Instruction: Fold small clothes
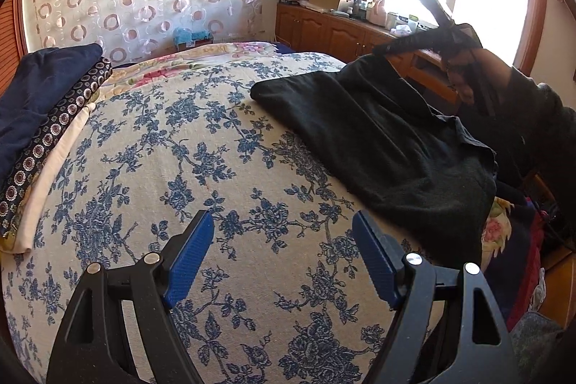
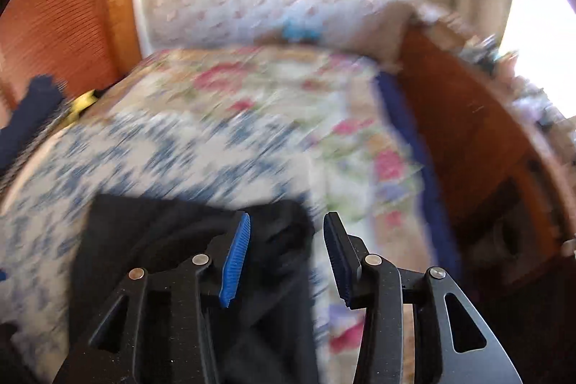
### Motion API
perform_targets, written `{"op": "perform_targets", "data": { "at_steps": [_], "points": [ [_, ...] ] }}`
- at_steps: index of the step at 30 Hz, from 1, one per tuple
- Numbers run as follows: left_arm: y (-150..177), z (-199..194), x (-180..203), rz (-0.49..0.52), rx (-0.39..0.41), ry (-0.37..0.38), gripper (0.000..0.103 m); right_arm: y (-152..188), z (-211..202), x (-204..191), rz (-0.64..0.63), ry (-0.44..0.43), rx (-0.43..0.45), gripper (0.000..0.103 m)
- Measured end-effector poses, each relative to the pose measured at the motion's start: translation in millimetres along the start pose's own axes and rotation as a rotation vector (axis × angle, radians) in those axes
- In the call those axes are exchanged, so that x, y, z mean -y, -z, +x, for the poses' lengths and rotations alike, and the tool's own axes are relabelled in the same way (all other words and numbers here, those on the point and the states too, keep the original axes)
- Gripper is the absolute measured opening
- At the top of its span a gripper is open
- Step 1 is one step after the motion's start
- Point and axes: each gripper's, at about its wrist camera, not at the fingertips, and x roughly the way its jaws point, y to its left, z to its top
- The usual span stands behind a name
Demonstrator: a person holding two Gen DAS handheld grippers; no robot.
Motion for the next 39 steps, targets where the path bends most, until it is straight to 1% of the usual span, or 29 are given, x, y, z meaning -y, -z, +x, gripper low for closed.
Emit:
{"op": "perform_targets", "data": {
  "at_steps": [1, 2, 4, 5, 6, 7, 8, 10, 13, 15, 16, 17, 18, 20, 22, 26, 29, 32, 35, 37, 38, 39],
  "points": [
    [0, 1, 1, 0.002, -0.001, 0.001, 0.080, 3, 6, -5, -0.005, -0.044, -0.038, 0.044],
    [-1, 1, 2, 0.005, -0.002, 0.002, 0.080, 7, 12, -11, -0.017, -0.055, -0.060, 0.044],
    [0, 2, 4, 0.010, -0.005, 0.001, 0.080, 10, 20, -21, -0.041, -0.051, -0.079, 0.044],
    [0, 2, 5, 0.011, -0.007, -0.001, 0.080, 9, 23, -24, -0.053, -0.055, -0.087, 0.034],
    [0, 2, 5, 0.012, -0.009, -0.003, 0.080, 7, 29, -25, -0.069, -0.061, -0.084, 0.022],
    [0, 2, 5, 0.012, -0.009, -0.003, 0.080, 4, 31, -27, -0.088, -0.064, -0.082, 0.001],
    [0, 1, 4, 0.012, -0.009, -0.003, 0.080, 2, 32, -28, -0.111, -0.051, -0.077, 0.001],
    [1, 0, 5, 0.009, -0.005, 0.000, 0.080, -1, 23, -20, -0.123, 0.008, -0.032, 0.001],
    [2, 1, 6, 0.010, -0.007, 0.006, 0.080, 0, 10, 3, -0.051, 0.101, 0.025, 0.002],
    [2, 3, 8, 0.014, -0.012, 0.009, 0.080, 4, 9, 14, -0.014, 0.101, 0.012, 0.011],
    [2, 4, 11, 0.018, -0.014, 0.011, 0.080, 7, 9, 17, -0.009, 0.115, 0.000, 0.022],
    [2, 4, 12, 0.021, -0.014, 0.013, 0.080, 11, 6, 18, -0.011, 0.135, 0.004, 0.030],
    [2, 5, 14, 0.024, -0.014, 0.016, 0.080, 15, 0, 19, -0.011, 0.133, 0.015, 0.031],
    [2, 6, 19, 0.030, -0.016, 0.026, 0.080, 26, -12, 19, 0.007, 0.103, 0.032, 0.040],
    [2, 8, 27, 0.042, -0.019, 0.041, 0.080, 41, -31, 17, 0.022, 0.071, 0.040, 0.046],
    [3, 12, 40, 0.064, -0.025, 0.057, 0.080, 94, -67, 9, -0.004, -0.009, 0.036, 0.054],
    [2, 17, 47, 0.068, -0.034, 0.068, 0.080, 135, -81, -8, -0.029, -0.022, 0.037, 0.060],
    [1, 21, 51, 0.067, -0.046, 0.077, 0.080, 164, -87, -26, -0.070, -0.002, 0.042, 0.061],
    [1, 24, 57, 0.070, -0.057, 0.089, 0.080, 176, -86, -39, -0.117, 0.029, 0.041, 0.061],
    [2, 26, 63, 0.077, -0.067, 0.097, 0.080, 183, -82, -39, -0.135, 0.056, 0.047, 0.061],
    [2, 27, 65, 0.082, -0.069, 0.098, 0.080, 184, -82, -36, -0.128, 0.050, 0.048, 0.052],
    [3, 28, 68, 0.089, -0.072, 0.100, 0.080, 187, -83, -30, -0.109, 0.026, 0.050, 0.040]
  ]
}}
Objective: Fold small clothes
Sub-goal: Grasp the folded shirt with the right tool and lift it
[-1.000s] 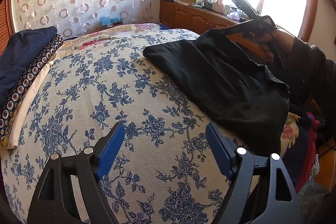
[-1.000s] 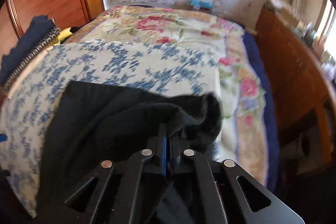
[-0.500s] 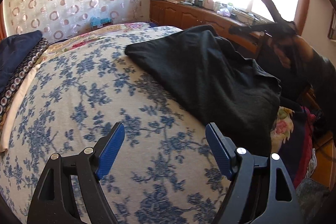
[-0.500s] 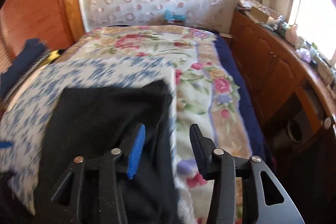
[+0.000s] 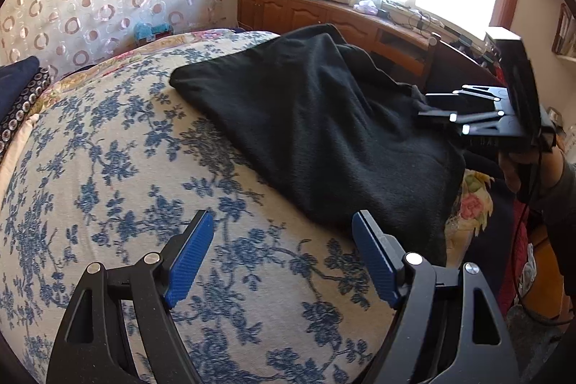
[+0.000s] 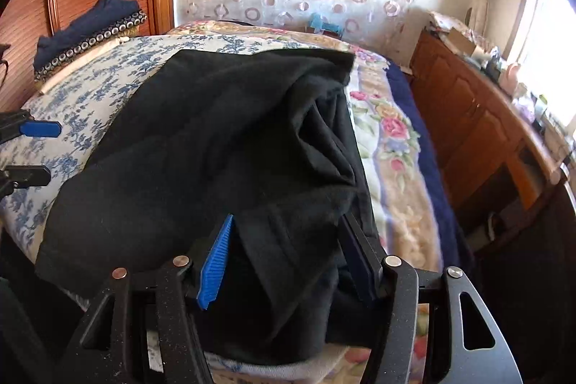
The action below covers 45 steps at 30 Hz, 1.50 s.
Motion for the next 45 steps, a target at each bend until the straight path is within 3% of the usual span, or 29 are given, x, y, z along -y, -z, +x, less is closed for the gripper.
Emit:
{"op": "perform_targets", "data": {
  "at_steps": [1, 2, 10, 12, 14, 17, 23, 26, 27, 30, 32, 34, 36, 38, 39, 40, 45],
  "points": [
    [1, 1, 3, 0.006, -0.005, 0.004, 0.080, 4, -5, 7, 0.024, -0.023, 0.011, 0.016],
    [1, 2, 5, 0.009, -0.007, 0.006, 0.080, 9, -10, 13, 0.038, -0.031, 0.020, 0.011],
    [2, 10, 21, 0.020, -0.030, 0.051, 0.080, 50, -45, 62, 0.243, -0.095, 0.093, 0.009],
    [2, 11, 24, 0.020, -0.037, 0.062, 0.080, 54, -43, 61, 0.269, -0.093, 0.095, 0.020],
    [4, 11, 28, 0.024, -0.043, 0.065, 0.080, 53, -39, 58, 0.280, -0.054, 0.094, 0.044],
    [6, 12, 33, 0.025, -0.050, 0.074, 0.080, 52, -33, 58, 0.298, -0.033, 0.103, 0.061],
    [12, 15, 40, 0.004, -0.056, 0.090, 0.080, 54, 2, 68, 0.409, -0.109, 0.012, 0.065],
    [14, 15, 40, -0.031, -0.064, 0.118, 0.080, 51, 0, 72, 0.425, -0.135, 0.025, 0.065],
    [15, 15, 41, -0.047, -0.067, 0.138, 0.079, 50, 0, 71, 0.419, -0.137, 0.024, 0.064],
    [16, 12, 44, -0.081, -0.070, 0.176, 0.065, 49, -5, 69, 0.387, -0.145, 0.031, 0.045],
    [17, 12, 47, -0.095, -0.077, 0.198, 0.059, 50, -5, 67, 0.361, -0.151, 0.033, 0.021],
    [18, 12, 54, -0.099, -0.079, 0.209, 0.058, 51, -9, 63, 0.335, -0.152, 0.036, 0.009],
    [19, 13, 60, -0.080, -0.081, 0.202, 0.058, 51, -10, 60, 0.311, -0.160, 0.043, 0.008],
    [19, 14, 64, -0.071, -0.078, 0.191, 0.051, 50, -10, 59, 0.300, -0.159, 0.052, 0.007],
    [19, 15, 65, -0.065, -0.080, 0.187, 0.026, 50, -11, 59, 0.296, -0.160, 0.058, 0.007],
    [19, 17, 67, -0.060, -0.090, 0.170, 0.016, 50, -13, 58, 0.295, -0.163, 0.067, 0.007],
    [12, -2, 69, -0.008, -0.035, 0.168, 0.008, 47, -29, 59, 0.291, -0.172, 0.122, 0.007]
  ]
}}
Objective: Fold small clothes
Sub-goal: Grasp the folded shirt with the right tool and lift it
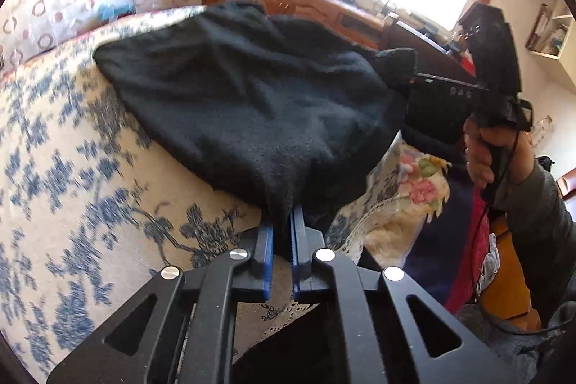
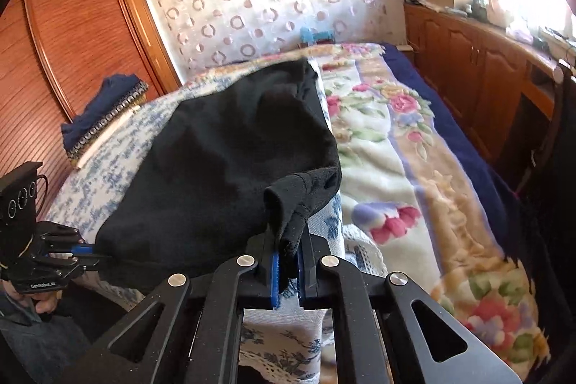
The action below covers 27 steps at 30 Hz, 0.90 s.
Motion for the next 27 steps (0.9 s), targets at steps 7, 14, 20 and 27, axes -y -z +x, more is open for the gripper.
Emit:
{"op": "perform_targets", "data": {
  "at_steps": [7, 14, 20, 27],
  "points": [
    [-26, -84, -18, -0.034, 0.188, 0.020, 0.007, -3, -37, -21, -0.040, -0.059, 0.066, 0.006],
    [-34, -123, -33, -0.060, 0.267, 0.010, 0.007, -7, -78, -48, -0.092, -0.157, 0.147, 0.006],
    [-69, -94, -75, -0.121, 0.236, -0.035, 0.007, -41, -41, -38, -0.079, -0.157, 0.151, 0.006],
    [-103, -47, -122, -0.145, 0.187, -0.120, 0.014, -86, 44, -24, -0.051, -0.088, 0.093, 0.006]
  ]
}}
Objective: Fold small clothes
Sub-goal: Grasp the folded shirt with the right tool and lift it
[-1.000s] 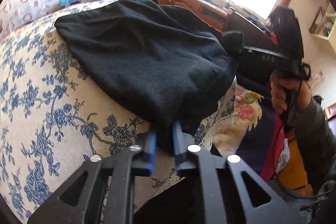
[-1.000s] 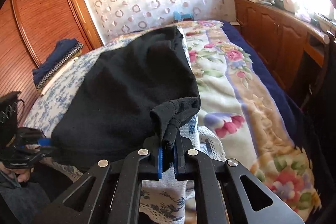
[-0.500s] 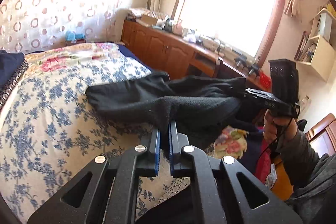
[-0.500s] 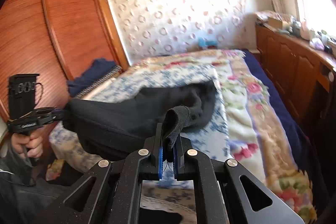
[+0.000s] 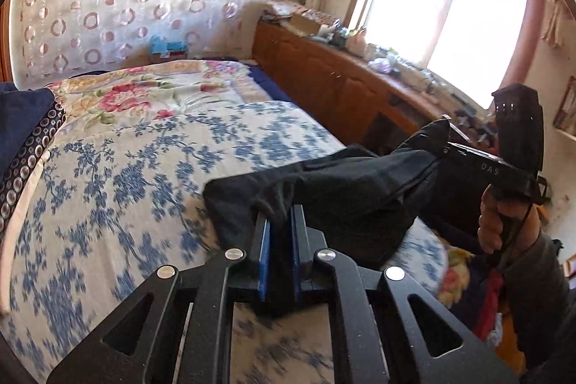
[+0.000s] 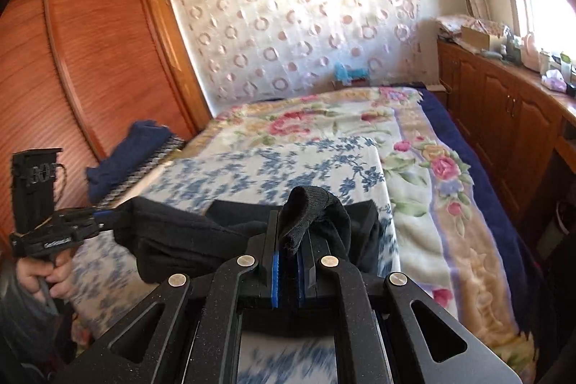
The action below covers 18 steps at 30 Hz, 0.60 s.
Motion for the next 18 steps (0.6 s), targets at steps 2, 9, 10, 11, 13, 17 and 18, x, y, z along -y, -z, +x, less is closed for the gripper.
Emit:
{"op": "perform_targets", "data": {
  "at_steps": [2, 9, 10, 11, 13, 17, 18],
  "points": [
    [-6, 8, -9, -0.005, 0.002, -0.001, 0.025, -6, 24, 4, 0.008, 0.009, -0.026, 0.006],
    [-12, 11, -28, -0.022, 0.024, 0.024, 0.072, -24, 72, 10, 0.027, 0.033, -0.076, 0.006],
    [-7, 16, -28, -0.005, -0.004, 0.020, 0.072, -24, 76, 12, 0.032, 0.031, -0.078, 0.006],
    [-4, 19, -26, 0.006, -0.025, 0.013, 0.073, -29, 78, 11, 0.032, 0.032, -0.079, 0.006],
    [6, 27, -23, 0.031, -0.065, -0.007, 0.074, -32, 76, 12, 0.023, 0.038, -0.078, 0.007],
    [18, 43, -16, 0.069, -0.129, 0.002, 0.074, -35, 78, 7, -0.016, 0.061, -0.088, 0.012],
    [18, 48, -14, 0.077, -0.141, 0.004, 0.074, -36, 76, 6, -0.028, 0.071, -0.088, 0.013]
  ]
}}
